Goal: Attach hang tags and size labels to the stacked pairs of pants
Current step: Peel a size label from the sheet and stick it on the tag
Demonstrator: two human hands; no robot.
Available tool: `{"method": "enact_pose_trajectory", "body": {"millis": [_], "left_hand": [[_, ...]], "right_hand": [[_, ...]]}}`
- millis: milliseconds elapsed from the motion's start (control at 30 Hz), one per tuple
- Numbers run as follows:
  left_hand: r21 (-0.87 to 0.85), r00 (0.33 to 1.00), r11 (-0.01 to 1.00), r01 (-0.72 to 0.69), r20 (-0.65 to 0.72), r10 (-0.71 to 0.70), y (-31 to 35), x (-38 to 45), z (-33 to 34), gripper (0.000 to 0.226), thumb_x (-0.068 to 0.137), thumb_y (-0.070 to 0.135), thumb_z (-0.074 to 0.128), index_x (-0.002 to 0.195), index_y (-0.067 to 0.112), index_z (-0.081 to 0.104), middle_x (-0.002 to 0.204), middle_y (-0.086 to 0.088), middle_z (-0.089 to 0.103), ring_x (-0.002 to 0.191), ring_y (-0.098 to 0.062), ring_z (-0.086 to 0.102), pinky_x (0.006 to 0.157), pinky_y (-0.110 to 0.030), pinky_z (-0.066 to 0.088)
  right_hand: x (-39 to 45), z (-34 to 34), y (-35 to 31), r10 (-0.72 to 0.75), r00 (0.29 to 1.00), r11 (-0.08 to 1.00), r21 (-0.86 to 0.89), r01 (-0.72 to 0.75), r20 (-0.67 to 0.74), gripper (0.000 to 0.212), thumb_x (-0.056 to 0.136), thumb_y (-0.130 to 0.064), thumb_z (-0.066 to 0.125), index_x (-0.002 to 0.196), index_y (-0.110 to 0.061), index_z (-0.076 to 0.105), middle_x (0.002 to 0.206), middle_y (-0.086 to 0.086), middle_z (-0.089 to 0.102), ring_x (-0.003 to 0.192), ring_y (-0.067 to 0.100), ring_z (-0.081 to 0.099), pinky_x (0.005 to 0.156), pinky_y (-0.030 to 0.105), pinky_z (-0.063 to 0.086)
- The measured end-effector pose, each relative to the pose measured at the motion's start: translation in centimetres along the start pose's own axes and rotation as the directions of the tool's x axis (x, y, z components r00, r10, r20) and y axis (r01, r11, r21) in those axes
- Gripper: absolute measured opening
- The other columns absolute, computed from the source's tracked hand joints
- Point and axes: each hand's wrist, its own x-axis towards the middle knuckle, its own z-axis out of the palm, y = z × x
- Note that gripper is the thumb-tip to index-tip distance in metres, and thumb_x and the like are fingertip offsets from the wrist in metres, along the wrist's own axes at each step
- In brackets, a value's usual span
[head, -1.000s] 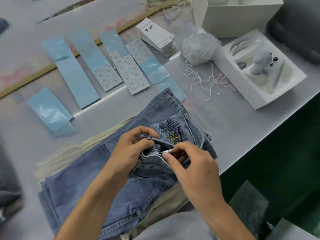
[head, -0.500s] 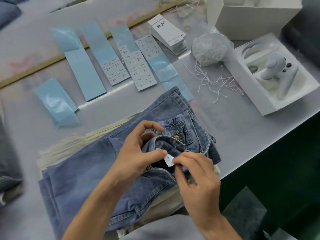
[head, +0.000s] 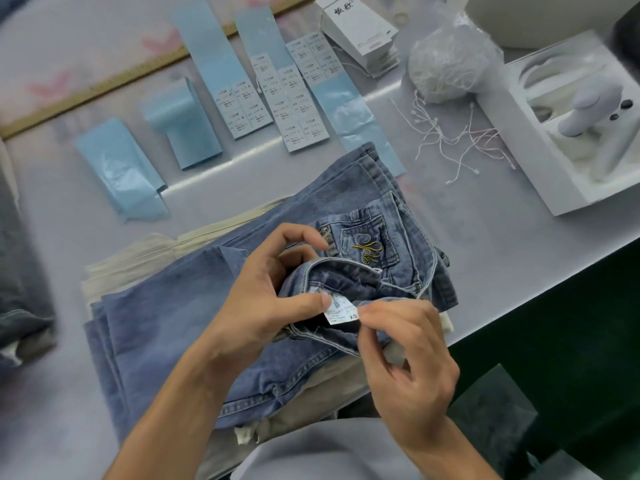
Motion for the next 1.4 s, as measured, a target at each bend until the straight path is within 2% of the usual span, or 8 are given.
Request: {"method": "enact_pose_trajectory", "body": {"millis": [500, 700, 833, 1000, 1167, 1233, 1300, 1400], "left_hand": [[-0.021, 0.998, 0.998, -0.060, -0.029, 0.060, -1.1, -0.7, 0.2, 0.050, 0.074, -0.008, 0.077, 0.108, 0.025, 0.061, 0.092, -0.013, 0.057, 0.079, -0.029, 0.063, 0.067, -0.037, 0.059], [0.223, 0.992, 0.973, -0.065, -0.090, 0.087, -0.1, 0.0, 1.5, 0.023, 0.089, 0.018, 0.072, 0.108, 0.024, 0.062, 0.089, -0.010, 0.065, 0.075, -0.019, 0.062, 0.067, -0.033, 0.053], [0.707, 0.925, 0.695, -0.132, -0.164, 0.342, 1.1, 1.2, 3.6, 0.036, 0.099, 0.062, 0.047, 0.122, 0.038, 0.061, 0.110, 0.016, 0.068, 0.099, -0.004, 0.063, 0.081, -0.022, 0.048], [0.902, 0.692, 0.423, -0.086, -0.252, 0.676, -1.6, 1.6, 1.4, 0.040, 0.108, 0.042, 0.042, 0.141, 0.022, 0.054, 0.151, 0.004, 0.049, 0.142, -0.016, 0.043, 0.114, -0.040, 0.036], [0.976, 0.874, 0.121, 0.183, -0.218, 0.433, -10.5, 0.9, -1.0, 0.054, 0.109, 0.043, 0.024, 0.157, 0.021, 0.037, 0.168, -0.004, 0.024, 0.154, -0.024, 0.024, 0.118, -0.054, 0.031], [0.972, 0.897, 0.147, 0.181, -0.224, 0.381, -11.8, 1.0, -1.8, 0.055, 0.110, 0.046, 0.018, 0.160, 0.026, 0.027, 0.169, -0.001, 0.019, 0.156, -0.021, 0.018, 0.120, -0.053, 0.026], [0.969, 0.891, 0.188, 0.163, -0.226, 0.395, -12.1, 1.3, -2.3, 0.054, 0.110, 0.047, 0.022, 0.161, 0.031, 0.025, 0.169, 0.003, 0.019, 0.156, -0.018, 0.017, 0.123, -0.049, 0.020], [0.975, 0.890, 0.165, 0.146, -0.203, 0.409, -12.0, 1.0, -2.2, 0.052, 0.109, 0.048, 0.028, 0.160, 0.034, 0.027, 0.169, 0.006, 0.020, 0.156, -0.016, 0.019, 0.123, -0.044, 0.017]], "right_hand": [[-1.1, -0.5, 0.5, 0.022, 0.999, 0.999, -0.041, -0.021, 0.043, 0.005, 0.087, 0.001, 0.077, 0.091, -0.002, 0.077, 0.093, 0.010, 0.061, 0.088, 0.026, 0.063, 0.072, 0.039, 0.052], [-0.4, -1.3, 0.8, 0.074, 0.952, 0.996, -0.070, -0.055, 0.299, 0.072, 0.090, -0.050, 0.072, 0.144, -0.014, 0.040, 0.148, 0.013, 0.045, 0.138, 0.028, 0.046, 0.107, 0.056, 0.041], [4.7, -2.3, 1.7, 0.322, 0.866, 0.937, -0.259, -0.233, 0.384, 0.074, 0.088, -0.053, 0.069, 0.150, -0.036, 0.034, 0.126, -0.020, 0.063, 0.111, 0.002, 0.059, 0.091, 0.032, 0.052], [12.7, -2.3, 3.6, 0.366, 0.880, 0.906, -0.330, -0.264, 0.301, 0.038, 0.093, -0.032, 0.069, 0.129, -0.033, 0.055, 0.077, -0.015, 0.066, 0.069, 0.000, 0.063, 0.061, 0.014, 0.049], [13.4, -0.6, 2.5, -0.042, 0.985, 0.920, -0.379, 0.104, 0.168, 0.040, 0.104, -0.026, 0.051, 0.142, -0.014, 0.051, 0.138, 0.001, 0.053, 0.127, 0.016, 0.051, 0.107, 0.024, 0.039], [11.6, 1.0, 2.9, -0.002, 0.918, 0.898, -0.404, 0.177, 0.397, 0.055, 0.105, -0.037, 0.042, 0.156, -0.017, 0.036, 0.162, 0.003, 0.032, 0.149, 0.020, 0.030, 0.121, 0.034, 0.026], [10.0, 2.3, 4.4, 0.303, 0.673, 0.807, -0.557, 0.195, 0.675, 0.071, 0.099, -0.059, 0.009, 0.162, -0.027, 0.002, 0.171, -0.003, -0.005, 0.157, 0.018, -0.006, 0.127, 0.043, 0.008], [8.8, 2.8, 6.8, 0.530, 0.479, 0.715, -0.673, 0.191, 0.699, 0.082, 0.080, -0.072, -0.024, 0.155, -0.037, -0.020, 0.164, -0.014, -0.025, 0.151, 0.009, -0.025, 0.126, 0.042, -0.006]]}}
